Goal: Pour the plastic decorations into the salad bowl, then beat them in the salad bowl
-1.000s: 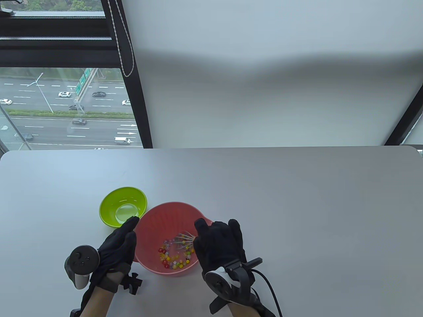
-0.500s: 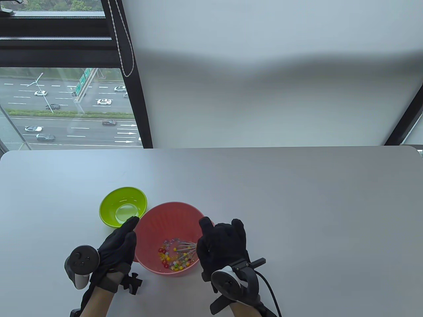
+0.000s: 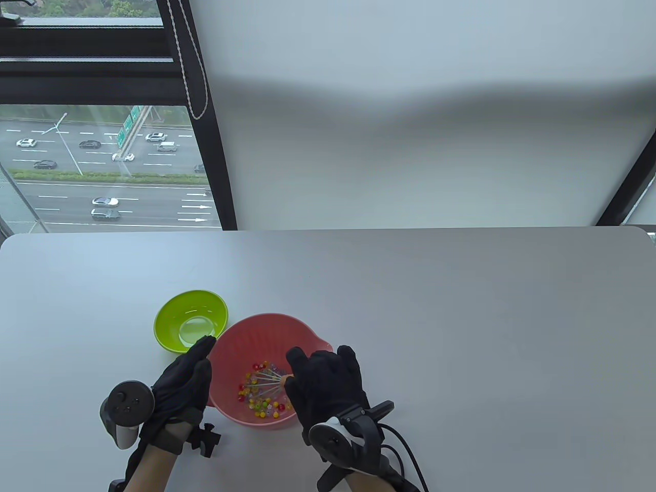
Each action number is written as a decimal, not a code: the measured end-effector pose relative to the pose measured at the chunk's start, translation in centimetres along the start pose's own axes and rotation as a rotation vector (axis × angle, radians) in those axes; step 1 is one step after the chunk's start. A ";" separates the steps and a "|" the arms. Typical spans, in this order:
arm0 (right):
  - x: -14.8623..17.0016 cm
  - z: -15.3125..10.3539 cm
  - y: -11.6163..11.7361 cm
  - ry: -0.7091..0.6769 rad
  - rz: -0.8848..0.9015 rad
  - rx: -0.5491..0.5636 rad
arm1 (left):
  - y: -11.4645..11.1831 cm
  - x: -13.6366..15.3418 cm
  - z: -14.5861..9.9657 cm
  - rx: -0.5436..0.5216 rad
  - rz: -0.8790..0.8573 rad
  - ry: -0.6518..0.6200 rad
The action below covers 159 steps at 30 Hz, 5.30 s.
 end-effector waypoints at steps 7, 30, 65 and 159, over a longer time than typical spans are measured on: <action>0.8 0.1 -0.6 0.013 -0.059 0.039 | 0.0 0.0 0.1 0.000 0.000 0.000; 1.2 0.1 -2.2 0.042 -0.022 0.121 | 0.0 0.0 0.1 0.000 0.002 -0.001; 0.4 -0.2 -0.5 -0.012 -0.109 0.072 | 0.0 0.0 0.1 0.000 0.000 0.000; 1.9 0.1 -3.7 0.042 -0.187 0.178 | -0.1 0.1 0.1 0.001 -0.002 0.000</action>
Point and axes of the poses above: the tracker on the back of each hand, its own x axis roughly to the little-finger side, its own z axis roughly from the wrist to the fingertips, y = z × x, the point moved 5 cm from there along z, roughly from the wrist to the fingertips, and after that the axes turned 1 degree about -y, right-handed, at the moved point
